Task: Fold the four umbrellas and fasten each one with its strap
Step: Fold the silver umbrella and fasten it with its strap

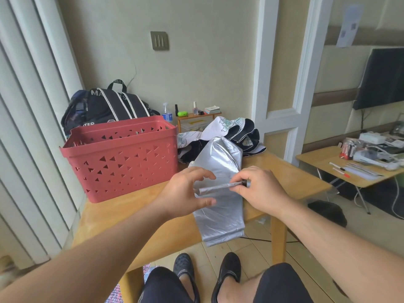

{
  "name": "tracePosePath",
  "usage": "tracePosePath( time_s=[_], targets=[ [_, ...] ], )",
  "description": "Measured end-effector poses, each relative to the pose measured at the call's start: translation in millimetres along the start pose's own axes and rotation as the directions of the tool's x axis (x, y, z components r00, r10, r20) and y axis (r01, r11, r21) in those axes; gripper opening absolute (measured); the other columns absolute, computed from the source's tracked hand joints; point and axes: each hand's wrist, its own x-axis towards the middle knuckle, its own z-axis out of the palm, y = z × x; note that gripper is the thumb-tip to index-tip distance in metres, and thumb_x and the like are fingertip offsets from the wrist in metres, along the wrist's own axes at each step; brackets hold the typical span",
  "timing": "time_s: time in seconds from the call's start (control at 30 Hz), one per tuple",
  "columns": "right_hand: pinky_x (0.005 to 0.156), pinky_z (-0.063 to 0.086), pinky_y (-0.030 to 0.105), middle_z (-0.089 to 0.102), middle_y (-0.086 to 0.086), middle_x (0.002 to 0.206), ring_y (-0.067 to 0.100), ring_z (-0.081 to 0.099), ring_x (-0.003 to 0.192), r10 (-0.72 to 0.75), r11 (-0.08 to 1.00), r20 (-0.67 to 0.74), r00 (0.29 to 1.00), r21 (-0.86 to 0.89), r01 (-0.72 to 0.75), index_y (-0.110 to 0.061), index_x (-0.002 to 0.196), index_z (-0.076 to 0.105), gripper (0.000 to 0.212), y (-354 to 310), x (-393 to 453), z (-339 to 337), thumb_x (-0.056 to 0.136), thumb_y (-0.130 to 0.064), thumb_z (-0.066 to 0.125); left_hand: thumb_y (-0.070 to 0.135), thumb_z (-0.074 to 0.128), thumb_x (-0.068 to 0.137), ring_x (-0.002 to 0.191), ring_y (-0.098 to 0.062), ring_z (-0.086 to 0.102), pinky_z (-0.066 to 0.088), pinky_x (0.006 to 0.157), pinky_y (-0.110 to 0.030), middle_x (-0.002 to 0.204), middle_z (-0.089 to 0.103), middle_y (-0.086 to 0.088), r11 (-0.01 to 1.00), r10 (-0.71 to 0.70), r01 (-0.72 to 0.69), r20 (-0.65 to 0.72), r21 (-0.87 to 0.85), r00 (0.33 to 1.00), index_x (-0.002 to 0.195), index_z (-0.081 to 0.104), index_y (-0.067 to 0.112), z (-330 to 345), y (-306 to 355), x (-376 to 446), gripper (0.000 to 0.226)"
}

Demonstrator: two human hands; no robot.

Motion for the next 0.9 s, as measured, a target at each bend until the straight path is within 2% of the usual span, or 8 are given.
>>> tracePosePath(
  time_s=[0.13, 0.23, 0.4, 0.53, 0.6, 0.67, 0.8, 0.9],
  targets=[
    [0.082, 0.044, 0.013, 0.07, -0.02, 0.084, 0.003, 0.058, 0.095, -0.046, 0.999, 0.028, 0.999, 0.006, 0.046, -0.031, 0.089, 0.081, 0.015, 3.2, -7.2, 3.2, 0.084, -0.017, 0.084, 0.022, 0.087, 0.082, 0.091, 0.001, 0.065, 0.053, 0.081, -0.022, 0.091, 0.072, 0.021, 0.997, -0.022, 0.023, -0.007, 0.07, 1.0, 0.088, 0.076, 0.038, 4.3, -5.1, -3.5, 0.02],
    [0.083, 0.043, 0.017, 0.069, -0.021, 0.084, 0.002, 0.056, 0.094, -0.06, 0.997, -0.003, 0.998, -0.058, 0.06, -0.033, 0.09, 0.08, 0.017, 9.5, -10.3, 4.6, 0.084, -0.018, 0.084, 0.017, 0.084, 0.084, 0.087, 0.003, 0.067, 0.051, 0.077, -0.015, 0.082, 0.07, 0.025, 0.999, -0.028, 0.028, -0.002, 0.044, 1.0, 0.084, 0.075, 0.039, 4.7, -7.0, -9.0, 0.024],
    [0.098, 0.04, 0.017, 0.063, -0.026, 0.112, 0.001, 0.05, 0.111, -0.066, 0.996, 0.043, 0.997, -0.059, 0.069, -0.036, 0.118, 0.074, 0.04, 13.2, -17.9, 6.2, 0.082, -0.026, 0.087, 0.017, 0.085, 0.085, 0.087, 0.001, 0.068, 0.051, 0.08, -0.016, 0.082, 0.072, 0.023, 0.999, -0.032, 0.032, -0.022, -0.02, 0.999, 0.083, 0.077, 0.034, 5.3, -5.8, -13.2, 0.019],
    [0.091, 0.048, 0.031, 0.065, -0.025, 0.093, 0.008, 0.054, 0.102, -0.125, 0.989, 0.037, 0.992, -0.077, 0.127, -0.033, 0.088, 0.08, 0.01, 16.2, -22.6, 11.7, 0.085, -0.024, 0.084, 0.017, 0.085, 0.082, 0.088, 0.002, 0.069, 0.054, 0.079, -0.019, 0.087, 0.074, 0.021, 1.0, -0.01, 0.011, 0.05, -0.007, 0.999, 0.086, 0.079, 0.031, 6.3, -9.0, -14.7, 0.016],
    [0.09, 0.049, 0.036, 0.066, -0.024, 0.091, 0.006, 0.053, 0.101, -0.125, 0.987, 0.072, 0.99, -0.092, 0.132, -0.033, 0.086, 0.079, 0.009, 18.5, -25.3, 14.5, 0.085, -0.025, 0.083, 0.011, 0.079, 0.079, 0.092, 0.004, 0.068, 0.054, 0.083, -0.022, 0.092, 0.074, 0.023, 1.0, -0.027, 0.027, 0.111, 0.002, 0.993, 0.085, 0.077, 0.035, 7.3, -12.2, -14.2, 0.025],
    [0.091, 0.049, 0.037, 0.067, -0.023, 0.091, 0.005, 0.053, 0.101, -0.136, 0.983, 0.116, 0.984, -0.104, 0.149, -0.032, 0.087, 0.079, 0.008, 21.5, -29.5, 18.2, 0.086, -0.025, 0.083, 0.002, 0.059, 0.071, 0.101, 0.003, 0.066, 0.054, 0.09, -0.026, 0.1, 0.075, 0.023, 0.995, -0.098, 0.1, 0.154, -0.004, 0.983, 0.083, 0.074, 0.042, 7.5, -12.7, -12.5, 0.044],
    [0.096, 0.046, 0.032, 0.065, -0.024, 0.097, 0.005, 0.048, 0.107, -0.137, 0.98, 0.206, 0.969, -0.115, 0.163, -0.032, 0.093, 0.079, 0.005, 25.8, -37.6, 25.6, 0.09, -0.027, 0.079, -0.011, 0.037, 0.071, 0.12, -0.007, 0.062, 0.052, 0.101, -0.031, 0.122, 0.072, 0.011, 0.983, -0.184, 0.183, 0.059, 0.024, 0.981, 0.1, 0.075, 0.042, 16.1, -10.7, -0.6, 0.071],
    [0.101, 0.042, 0.026, 0.061, -0.026, 0.101, 0.001, 0.043, 0.11, -0.112, 0.981, 0.255, 0.96, -0.128, 0.148, -0.033, 0.101, 0.08, 0.01, 26.0, -42.4, 30.7, 0.093, -0.034, 0.073, 0.002, 0.044, 0.094, 0.129, -0.013, 0.056, 0.045, 0.106, -0.027, 0.142, 0.063, 0.005, 0.977, -0.196, 0.187, 0.092, 0.103, 0.976, 0.132, 0.066, 0.033, 28.5, -2.7, 15.8, 0.054]
  ],
)
